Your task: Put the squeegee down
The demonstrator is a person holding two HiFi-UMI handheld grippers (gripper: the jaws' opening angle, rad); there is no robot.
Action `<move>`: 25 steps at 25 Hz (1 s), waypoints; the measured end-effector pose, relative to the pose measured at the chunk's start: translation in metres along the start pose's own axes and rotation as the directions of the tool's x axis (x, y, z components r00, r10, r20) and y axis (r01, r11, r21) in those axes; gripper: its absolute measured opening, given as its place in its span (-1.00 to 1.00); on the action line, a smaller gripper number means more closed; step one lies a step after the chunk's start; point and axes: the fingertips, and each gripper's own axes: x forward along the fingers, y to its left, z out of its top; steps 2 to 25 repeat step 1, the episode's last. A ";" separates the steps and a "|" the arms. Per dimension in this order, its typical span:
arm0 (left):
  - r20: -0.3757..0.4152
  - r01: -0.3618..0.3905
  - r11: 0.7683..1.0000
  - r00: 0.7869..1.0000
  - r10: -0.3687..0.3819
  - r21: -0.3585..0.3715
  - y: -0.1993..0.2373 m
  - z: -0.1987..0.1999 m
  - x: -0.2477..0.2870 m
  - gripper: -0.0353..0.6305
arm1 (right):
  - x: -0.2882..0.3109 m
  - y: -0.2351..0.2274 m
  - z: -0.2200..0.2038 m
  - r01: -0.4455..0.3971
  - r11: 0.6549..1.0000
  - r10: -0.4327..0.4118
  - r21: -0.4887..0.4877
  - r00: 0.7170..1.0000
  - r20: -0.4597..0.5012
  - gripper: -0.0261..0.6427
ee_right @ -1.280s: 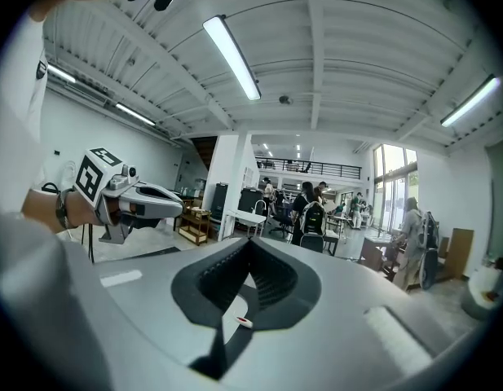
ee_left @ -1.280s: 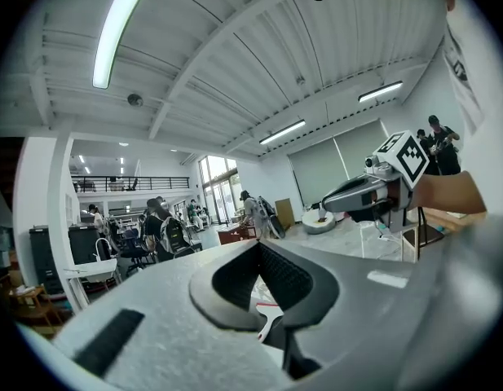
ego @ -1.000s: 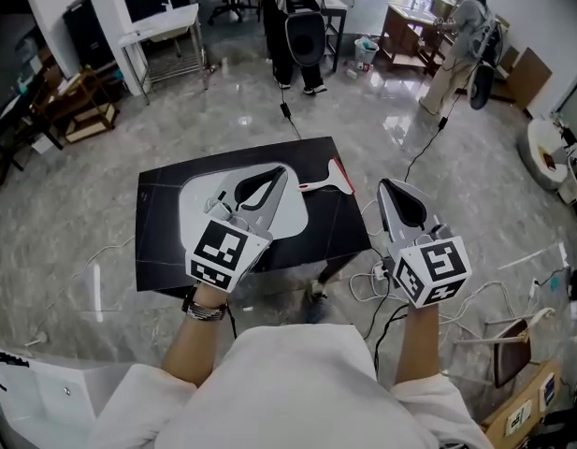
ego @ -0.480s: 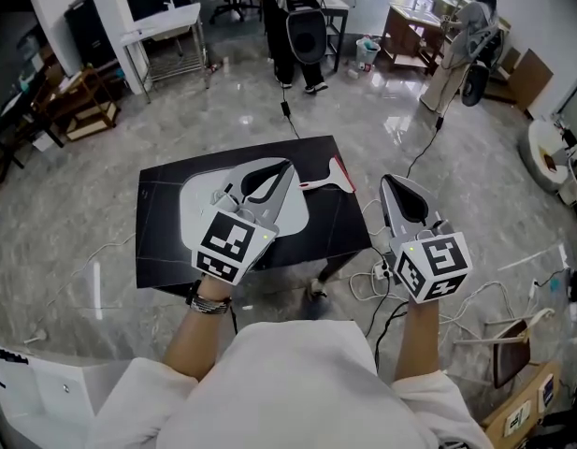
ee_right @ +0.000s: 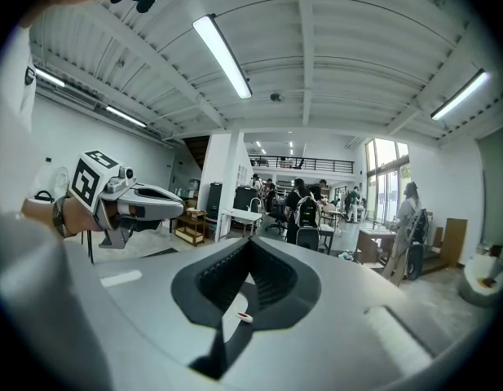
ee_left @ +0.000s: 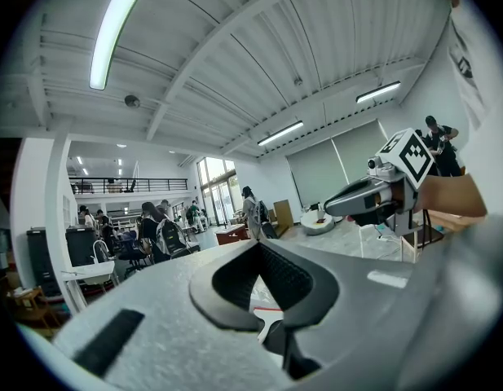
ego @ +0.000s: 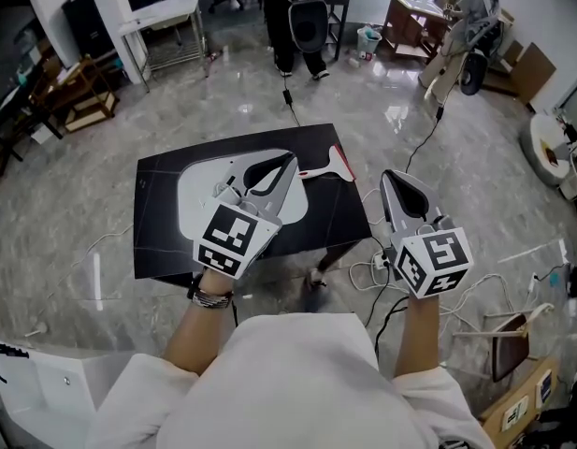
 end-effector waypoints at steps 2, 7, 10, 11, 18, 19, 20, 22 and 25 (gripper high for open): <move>-0.001 0.002 1.000 1.000 -0.002 0.000 0.000 -0.001 0.001 -0.88 | 0.001 -0.001 -0.002 0.000 1.000 0.000 0.001 1.000 -0.002 -0.90; -0.001 0.002 1.000 1.000 -0.002 0.000 0.000 -0.001 0.001 -0.88 | 0.001 -0.001 -0.002 0.000 1.000 0.000 0.001 1.000 -0.002 -0.90; -0.001 0.002 1.000 1.000 -0.002 0.000 0.000 -0.001 0.001 -0.88 | 0.001 -0.001 -0.002 0.000 1.000 0.000 0.001 1.000 -0.002 -0.90; -0.001 0.002 1.000 1.000 -0.002 0.000 0.000 -0.001 0.001 -0.88 | 0.001 -0.001 -0.002 0.000 1.000 0.000 0.001 1.000 -0.002 -0.90; -0.001 0.002 1.000 1.000 -0.002 0.000 0.000 -0.001 0.001 -0.88 | 0.001 -0.001 -0.002 0.000 1.000 0.000 0.001 1.000 -0.002 -0.90; -0.001 0.002 1.000 1.000 -0.002 0.000 0.000 -0.001 0.001 -0.88 | 0.001 -0.001 -0.002 0.000 1.000 0.000 0.001 1.000 -0.002 -0.90; -0.001 0.002 1.000 1.000 -0.002 0.000 0.000 -0.001 0.001 -0.88 | 0.001 -0.001 -0.002 0.000 1.000 0.000 0.001 1.000 -0.002 -0.90; -0.001 0.002 1.000 1.000 -0.002 0.000 0.000 -0.001 0.001 -0.88 | 0.001 -0.001 -0.002 0.000 1.000 0.000 0.001 1.000 -0.002 -0.90; -0.001 0.002 1.000 1.000 -0.002 0.000 0.000 -0.001 0.001 -0.88 | 0.001 -0.001 -0.002 0.000 1.000 0.000 0.001 1.000 -0.002 -0.90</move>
